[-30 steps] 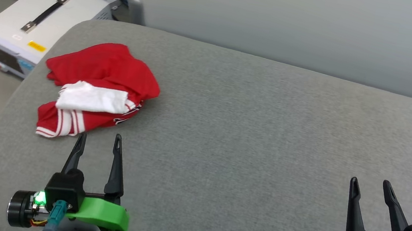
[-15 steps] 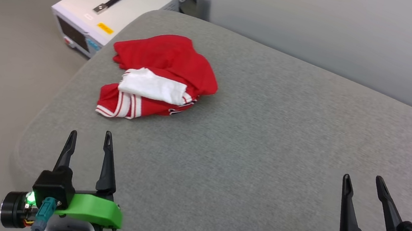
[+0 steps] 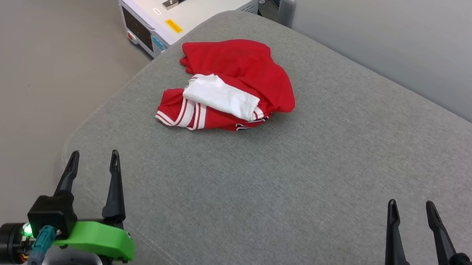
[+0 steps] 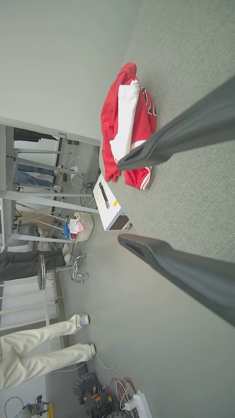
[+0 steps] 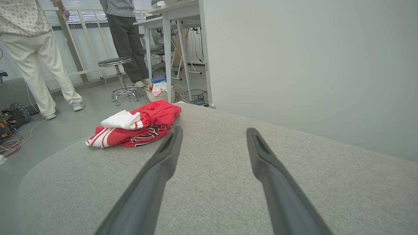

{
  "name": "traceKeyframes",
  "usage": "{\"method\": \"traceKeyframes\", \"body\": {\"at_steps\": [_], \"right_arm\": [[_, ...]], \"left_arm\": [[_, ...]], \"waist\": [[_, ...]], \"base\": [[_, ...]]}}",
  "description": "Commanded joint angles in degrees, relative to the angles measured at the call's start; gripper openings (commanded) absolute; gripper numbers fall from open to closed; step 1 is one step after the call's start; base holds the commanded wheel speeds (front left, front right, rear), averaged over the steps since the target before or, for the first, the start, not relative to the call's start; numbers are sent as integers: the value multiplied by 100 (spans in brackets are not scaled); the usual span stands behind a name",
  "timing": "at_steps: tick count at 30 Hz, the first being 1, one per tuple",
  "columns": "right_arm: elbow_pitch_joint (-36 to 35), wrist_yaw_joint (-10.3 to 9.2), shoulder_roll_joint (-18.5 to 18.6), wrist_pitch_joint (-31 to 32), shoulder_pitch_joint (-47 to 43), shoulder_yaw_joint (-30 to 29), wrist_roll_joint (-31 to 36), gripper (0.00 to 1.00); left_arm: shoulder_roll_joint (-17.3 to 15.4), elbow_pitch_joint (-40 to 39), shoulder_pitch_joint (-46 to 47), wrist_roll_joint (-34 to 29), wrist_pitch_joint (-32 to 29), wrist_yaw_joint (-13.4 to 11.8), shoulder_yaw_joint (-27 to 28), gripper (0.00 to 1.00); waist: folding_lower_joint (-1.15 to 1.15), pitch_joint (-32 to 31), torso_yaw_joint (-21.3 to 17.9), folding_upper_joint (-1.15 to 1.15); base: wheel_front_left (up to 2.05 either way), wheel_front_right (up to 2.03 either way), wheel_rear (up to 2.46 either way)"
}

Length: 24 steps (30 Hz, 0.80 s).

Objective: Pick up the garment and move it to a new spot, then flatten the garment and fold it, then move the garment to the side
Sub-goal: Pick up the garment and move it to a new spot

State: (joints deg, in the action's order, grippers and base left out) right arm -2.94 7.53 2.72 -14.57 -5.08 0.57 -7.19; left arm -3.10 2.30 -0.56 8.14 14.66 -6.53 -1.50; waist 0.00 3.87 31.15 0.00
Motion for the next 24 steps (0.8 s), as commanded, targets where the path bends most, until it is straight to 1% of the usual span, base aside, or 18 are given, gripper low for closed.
{"method": "traceKeyframes", "body": {"at_steps": [1, 6, 10, 14, 20, 22, 24], "right_arm": [[-11, -4, 16, -43, 46, 8, 46, 100], [-1, -4, 16, -43, 48, 34, 29, 100], [-17, -4, 16, -43, 104, 84, 61, 100], [-51, -4, 16, -43, 176, 99, 165, 100], [-102, -4, 16, -43, 365, 153, 311, 100], [-141, -4, 16, -43, 438, 169, 366, 100], [-178, -4, 16, -43, 500, 179, 419, 100]], "left_arm": [[23, 13, -29, 30, 34, -4, 12, 100], [23, 24, -46, 54, 34, 6, 51, 100], [23, 63, 126, 322, 34, 102, 213, 100], [23, 147, 596, 389, 34, 409, 433, 100], [-39, 339, 1646, 303, 34, 1005, 1030, 100], [-133, 458, 2040, 294, 34, 1156, 1165, 100], [-251, 591, 2390, 295, 34, 1253, 1225, 100]], "waist": [[0, 1, 46, 0], [0, -17, 62, 0], [0, 40, -81, 0], [0, 157, -242, 0], [0, 467, -649, 0], [0, 616, -794, 0], [0, 766, -920, 0]], "base": [[0, 0, 0], [0, 0, 0], [0, 0, 0], [0, 0, 0], [0, 0, 0], [0, 0, 0], [0, 0, 0]]}}
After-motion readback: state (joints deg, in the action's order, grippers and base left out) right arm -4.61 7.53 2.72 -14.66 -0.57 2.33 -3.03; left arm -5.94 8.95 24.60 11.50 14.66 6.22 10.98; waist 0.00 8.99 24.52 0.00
